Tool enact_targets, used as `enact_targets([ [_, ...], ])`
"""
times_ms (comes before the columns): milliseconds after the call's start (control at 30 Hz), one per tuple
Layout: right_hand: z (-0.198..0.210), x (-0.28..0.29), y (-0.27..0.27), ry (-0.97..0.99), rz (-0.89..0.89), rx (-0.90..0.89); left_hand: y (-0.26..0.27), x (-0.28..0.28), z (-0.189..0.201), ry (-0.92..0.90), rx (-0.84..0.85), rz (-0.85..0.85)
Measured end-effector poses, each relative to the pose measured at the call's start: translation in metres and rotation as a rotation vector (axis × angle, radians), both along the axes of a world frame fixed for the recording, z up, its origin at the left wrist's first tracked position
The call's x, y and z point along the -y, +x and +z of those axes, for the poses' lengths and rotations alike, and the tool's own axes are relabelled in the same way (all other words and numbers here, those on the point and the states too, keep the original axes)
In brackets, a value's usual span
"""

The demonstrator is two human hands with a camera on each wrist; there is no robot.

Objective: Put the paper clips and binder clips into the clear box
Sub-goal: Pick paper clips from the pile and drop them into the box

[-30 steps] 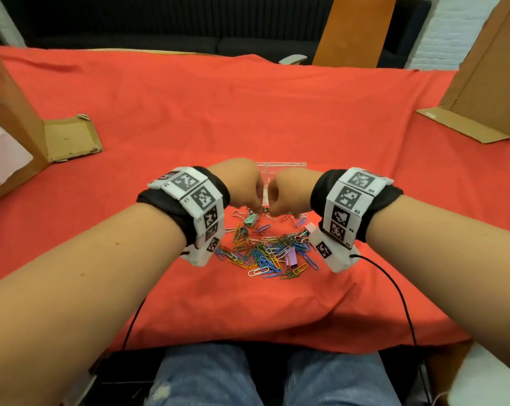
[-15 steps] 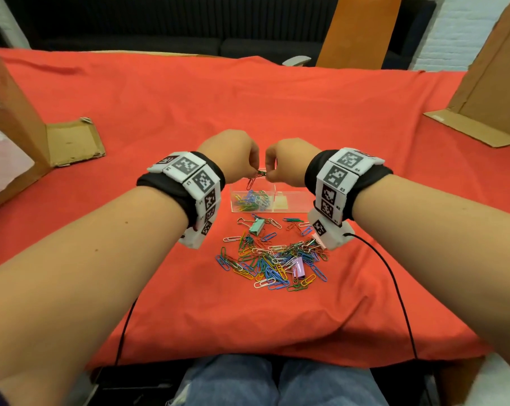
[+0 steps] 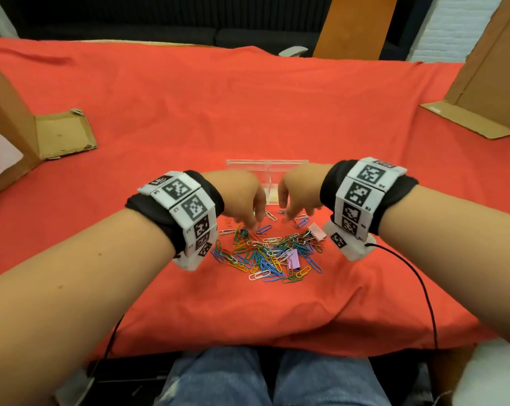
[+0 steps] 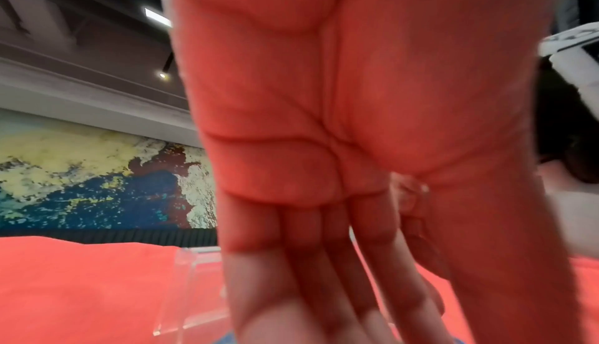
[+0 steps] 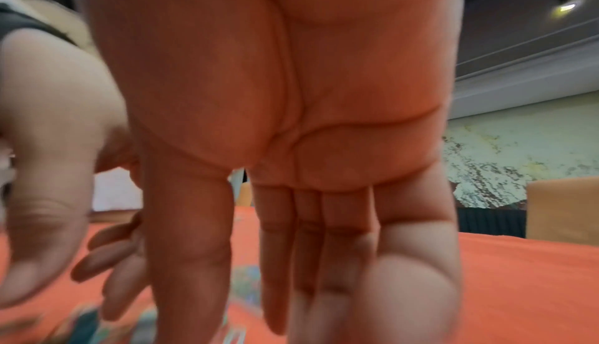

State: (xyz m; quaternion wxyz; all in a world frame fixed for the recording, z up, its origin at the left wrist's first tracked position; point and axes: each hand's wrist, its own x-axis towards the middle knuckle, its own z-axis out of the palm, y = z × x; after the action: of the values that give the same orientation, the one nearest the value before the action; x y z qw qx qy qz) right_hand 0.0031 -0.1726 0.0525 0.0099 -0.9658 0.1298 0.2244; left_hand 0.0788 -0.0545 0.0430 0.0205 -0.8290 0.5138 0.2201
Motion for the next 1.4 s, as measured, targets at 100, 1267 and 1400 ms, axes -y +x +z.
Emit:
enact_targets([
  [100,-0.008,-0.007,-0.014,-0.095,0.088,-0.138,-0.009,-0.002,-0.012,0.178,-0.096,-0.019],
  [1267,0.011,0.011,0.009,0.359,-0.198,0.580,0.035,-0.013,0.026,-0.520,0.188,0.295],
  [1400,0.007,0.008,0.028,0.334,-0.220,0.549,0.043,-0.002,0.019,-0.462,0.211,0.330],
])
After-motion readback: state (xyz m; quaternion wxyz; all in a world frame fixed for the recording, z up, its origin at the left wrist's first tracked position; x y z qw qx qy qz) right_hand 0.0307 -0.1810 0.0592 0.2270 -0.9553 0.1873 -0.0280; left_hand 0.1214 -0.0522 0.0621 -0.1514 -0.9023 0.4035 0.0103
